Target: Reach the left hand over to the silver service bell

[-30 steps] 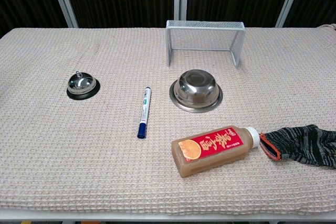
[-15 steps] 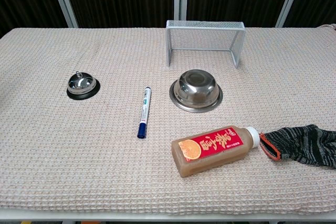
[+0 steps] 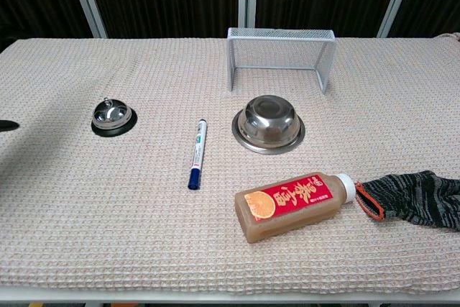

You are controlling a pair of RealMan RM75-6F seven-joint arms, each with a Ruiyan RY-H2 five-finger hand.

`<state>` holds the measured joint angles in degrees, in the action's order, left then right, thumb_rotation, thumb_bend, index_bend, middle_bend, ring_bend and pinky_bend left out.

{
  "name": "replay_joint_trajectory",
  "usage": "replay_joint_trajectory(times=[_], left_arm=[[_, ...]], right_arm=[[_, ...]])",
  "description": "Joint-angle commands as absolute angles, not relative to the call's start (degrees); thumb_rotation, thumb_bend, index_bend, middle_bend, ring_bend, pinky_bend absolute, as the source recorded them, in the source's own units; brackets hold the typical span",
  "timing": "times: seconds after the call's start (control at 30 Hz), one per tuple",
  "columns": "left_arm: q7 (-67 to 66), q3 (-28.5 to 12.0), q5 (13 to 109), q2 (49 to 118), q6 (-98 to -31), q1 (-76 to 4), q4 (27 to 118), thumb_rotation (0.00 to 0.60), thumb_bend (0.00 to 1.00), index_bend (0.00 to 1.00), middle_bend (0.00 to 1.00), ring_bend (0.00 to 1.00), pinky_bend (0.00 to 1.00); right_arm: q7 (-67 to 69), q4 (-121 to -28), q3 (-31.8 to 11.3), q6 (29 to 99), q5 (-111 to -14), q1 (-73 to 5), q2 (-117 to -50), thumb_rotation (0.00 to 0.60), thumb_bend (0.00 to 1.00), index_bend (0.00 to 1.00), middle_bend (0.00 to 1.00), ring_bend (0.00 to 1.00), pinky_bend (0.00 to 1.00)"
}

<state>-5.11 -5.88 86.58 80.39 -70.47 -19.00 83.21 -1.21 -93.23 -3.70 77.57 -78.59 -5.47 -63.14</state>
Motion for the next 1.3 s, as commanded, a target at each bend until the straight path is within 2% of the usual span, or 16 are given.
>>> replay_joint_trajectory(times=[0.03, 0.2, 0.53, 1.07, 1.3], left_arm=[[-4.24, -6.96, 85.33, 84.6, -66.49, -22.62, 80.61, 0.328, 0.0, 0.0, 0.0, 0.0, 0.0], [-4.65, -7.31, 84.47, 89.59, -62.89, -26.11, 75.99, 0.291, 0.0, 0.0, 0.0, 0.0, 0.0], [-1.86, -8.66, 83.56, 99.65, -60.72, -31.29, 64.44, 0.285, 0.0, 0.0, 0.0, 0.0, 0.0], [4.25, -6.08, 80.46, 106.22, -56.75, -31.65, 52.66, 0.284, 0.0, 0.0, 0.0, 0.0, 0.0], [6.11, -6.44, 81.34, 106.75, -58.75, -32.22, 51.14, 0.284, 0.0, 0.0, 0.0, 0.0, 0.0]], right_arm=[[-1.03, -93.05, -3.7, 77.37, -78.42, -5.48, -63.19, 0.6, 0.27, 0.0, 0.0, 0.0, 0.0], [-0.98, -93.15, -3.73, 77.72, -78.87, -5.46, -62.93, 0.6, 0.27, 0.0, 0.0, 0.0, 0.0], [-2.14, -94.81, -4.16, 78.75, -79.89, -5.7, -61.9, 0.6, 0.27, 0.0, 0.0, 0.0, 0.0], [-3.85, -96.25, -4.2, 78.17, -80.71, -6.73, -61.99, 0.6, 0.27, 0.0, 0.0, 0.0, 0.0], [-4.61, -96.71, -4.24, 77.93, -80.22, -6.9, -61.94, 0.6, 0.27, 0.0, 0.0, 0.0, 0.0]])
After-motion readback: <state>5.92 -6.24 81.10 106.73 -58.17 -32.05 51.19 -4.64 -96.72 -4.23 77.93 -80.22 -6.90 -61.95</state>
